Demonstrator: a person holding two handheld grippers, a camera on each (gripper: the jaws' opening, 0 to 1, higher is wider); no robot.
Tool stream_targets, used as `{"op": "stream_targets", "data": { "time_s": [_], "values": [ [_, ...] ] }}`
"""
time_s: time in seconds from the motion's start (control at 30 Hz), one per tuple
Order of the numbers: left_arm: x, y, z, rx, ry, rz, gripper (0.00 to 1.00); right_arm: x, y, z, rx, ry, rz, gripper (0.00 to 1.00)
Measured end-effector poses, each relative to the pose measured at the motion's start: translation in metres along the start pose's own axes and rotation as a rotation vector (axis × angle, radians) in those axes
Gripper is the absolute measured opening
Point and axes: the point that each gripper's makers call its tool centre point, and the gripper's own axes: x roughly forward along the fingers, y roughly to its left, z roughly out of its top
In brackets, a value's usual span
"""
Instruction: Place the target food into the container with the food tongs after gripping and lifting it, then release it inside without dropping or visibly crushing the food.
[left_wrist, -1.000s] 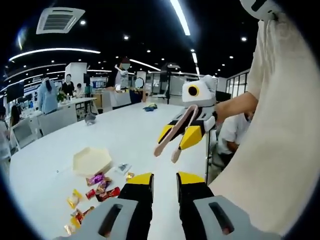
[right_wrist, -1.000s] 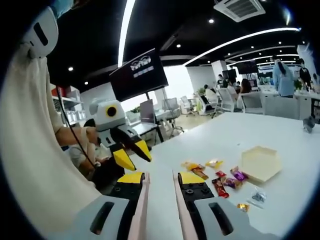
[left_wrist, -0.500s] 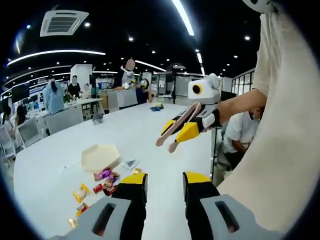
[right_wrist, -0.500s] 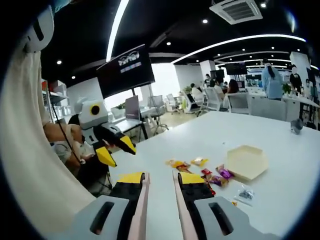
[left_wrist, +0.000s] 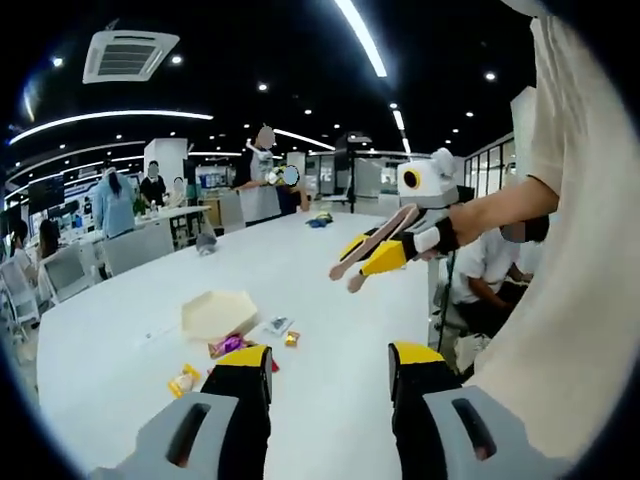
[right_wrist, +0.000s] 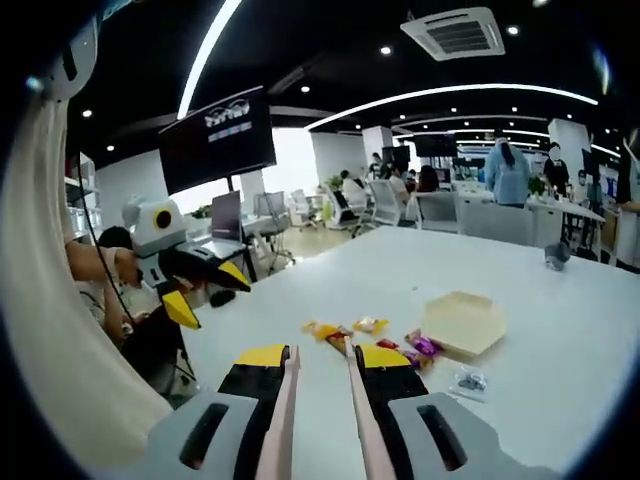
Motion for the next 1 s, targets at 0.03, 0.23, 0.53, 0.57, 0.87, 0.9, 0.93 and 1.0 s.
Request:
{"op": "stream_targets", "data": {
  "time_s": [0.03, 0.23, 0.53, 0.57, 0.87, 0.9, 0.93, 1.0],
  "values": [
    [0.0, 0.001, 0.001, 0.004, -0.003, 0.007, 0.48, 0.0, 0.001, -0.001, -0.004, 0.003, -0.004, 0.26],
    [0.002, 0.006, 0.013, 0.006, -0.055, 0.044, 0.53, -0.002, 0.005, -0.006, -0.003, 0.01, -0.002, 0.25],
    [0.015, 0.01, 0.014, -0.017, -0.043, 0.11, 0.54, -0.002, -0.023, -0.006, -0.041, 0.019, 0.023, 0.25],
    [0.017, 0.011, 0.014, -0.019, -0.04, 0.118, 0.55, -0.003, -0.027, -0.005, -0.056, 0.019, 0.024, 0.25],
    [0.036, 0.017, 0.019, -0.026, -0.014, 0.208, 0.58, -0.013, -0.066, 0.0, -0.109, 0.015, 0.075, 0.25],
    [0.037, 0.018, 0.02, -0.024, -0.013, 0.214, 0.59, -0.013, -0.069, -0.001, -0.117, 0.019, 0.081, 0.25],
    [0.038, 0.019, 0.021, -0.024, -0.01, 0.223, 0.59, -0.013, -0.073, -0.002, -0.13, 0.025, 0.089, 0.25],
    [0.042, 0.021, 0.021, -0.023, -0.002, 0.236, 0.6, -0.014, -0.081, -0.002, -0.148, 0.033, 0.1, 0.25]
  ]
}}
